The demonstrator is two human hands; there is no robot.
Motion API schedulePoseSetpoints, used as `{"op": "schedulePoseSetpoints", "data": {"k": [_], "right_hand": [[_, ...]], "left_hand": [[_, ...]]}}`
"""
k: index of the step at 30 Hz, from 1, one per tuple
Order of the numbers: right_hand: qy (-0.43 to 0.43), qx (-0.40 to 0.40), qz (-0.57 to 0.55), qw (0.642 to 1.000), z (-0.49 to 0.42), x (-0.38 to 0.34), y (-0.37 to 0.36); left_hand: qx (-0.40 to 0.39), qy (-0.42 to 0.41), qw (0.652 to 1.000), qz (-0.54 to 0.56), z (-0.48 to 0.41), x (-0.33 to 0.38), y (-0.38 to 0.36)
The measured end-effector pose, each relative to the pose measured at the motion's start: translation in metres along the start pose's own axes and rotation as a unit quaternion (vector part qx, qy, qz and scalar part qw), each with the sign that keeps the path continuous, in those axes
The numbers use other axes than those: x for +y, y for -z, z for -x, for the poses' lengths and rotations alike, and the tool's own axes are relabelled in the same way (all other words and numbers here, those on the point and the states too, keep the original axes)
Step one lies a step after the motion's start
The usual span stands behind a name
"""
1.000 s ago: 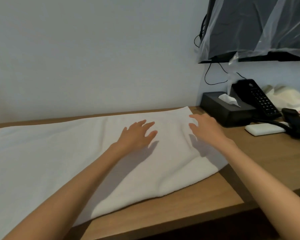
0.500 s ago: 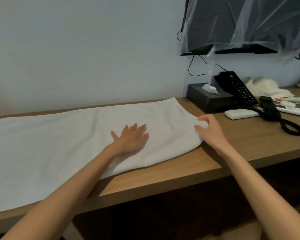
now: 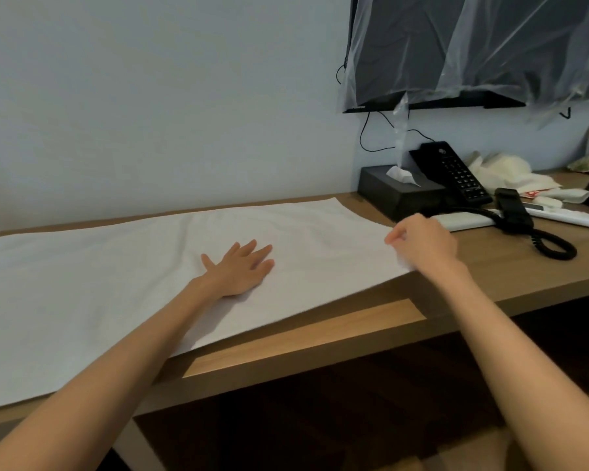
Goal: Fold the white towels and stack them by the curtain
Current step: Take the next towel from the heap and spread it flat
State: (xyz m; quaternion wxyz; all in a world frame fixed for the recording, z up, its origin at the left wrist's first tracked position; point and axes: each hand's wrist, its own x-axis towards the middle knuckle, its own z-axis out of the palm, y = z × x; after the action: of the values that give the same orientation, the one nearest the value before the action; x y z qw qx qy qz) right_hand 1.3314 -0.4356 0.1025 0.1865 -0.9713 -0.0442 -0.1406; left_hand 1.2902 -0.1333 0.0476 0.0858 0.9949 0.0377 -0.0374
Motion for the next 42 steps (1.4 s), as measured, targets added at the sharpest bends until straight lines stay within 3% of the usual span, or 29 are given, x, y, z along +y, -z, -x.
{"op": "schedulePoseSetpoints", "data": {"k": [6, 9, 11, 13, 15, 18, 21, 24, 31, 37, 39, 42], "right_hand": [[0.016, 0.032, 0.144, 0.989, 0.029, 0.013, -0.029], [0.043, 0.037, 0.256, 0.965, 0.032, -0.001, -0.030], [0.098, 0.048, 0.205, 0.973, 0.031, -0.020, -0.031], [0.156, 0.016, 0.064, 0.986, 0.035, -0.050, -0.037], [0.197, -0.052, -0.024, 0.979, 0.042, -0.088, -0.052], [0.229, -0.176, -0.030, 0.957, 0.054, -0.145, -0.085], [0.226, -0.242, 0.014, 0.944, 0.054, -0.160, -0.107], [0.213, -0.213, 0.048, 0.952, 0.046, -0.136, -0.110], [0.062, -0.169, 0.074, 0.981, 0.021, -0.046, -0.081], [-0.010, -0.157, 0.088, 0.984, 0.021, -0.030, -0.068], [-0.015, -0.158, 0.094, 0.983, 0.022, -0.037, -0.068], [0.049, -0.127, 0.089, 0.987, 0.016, -0.066, -0.070]], "left_hand": [[0.014, -0.003, 1.000, 0.014, 0.010, -0.005, -0.004], [0.025, -0.019, 0.999, 0.010, 0.021, -0.007, 0.003], [0.084, 0.008, 0.996, -0.017, 0.029, -0.009, 0.008], [0.133, 0.057, 0.989, -0.028, 0.037, -0.013, 0.012], [0.148, 0.092, 0.984, -0.036, 0.046, -0.018, 0.013], [0.145, 0.116, 0.982, -0.038, 0.060, -0.026, 0.003], [0.134, 0.125, 0.983, -0.018, 0.069, -0.031, -0.013], [0.126, 0.125, 0.984, -0.009, 0.075, -0.047, -0.013], [0.109, 0.119, 0.987, -0.015, 0.079, -0.057, -0.011], [0.099, 0.120, 0.988, -0.016, 0.081, -0.054, -0.009], [0.080, 0.126, 0.989, -0.014, 0.080, -0.053, -0.006], [0.084, 0.132, 0.988, -0.004, 0.067, -0.046, 0.005]]}}
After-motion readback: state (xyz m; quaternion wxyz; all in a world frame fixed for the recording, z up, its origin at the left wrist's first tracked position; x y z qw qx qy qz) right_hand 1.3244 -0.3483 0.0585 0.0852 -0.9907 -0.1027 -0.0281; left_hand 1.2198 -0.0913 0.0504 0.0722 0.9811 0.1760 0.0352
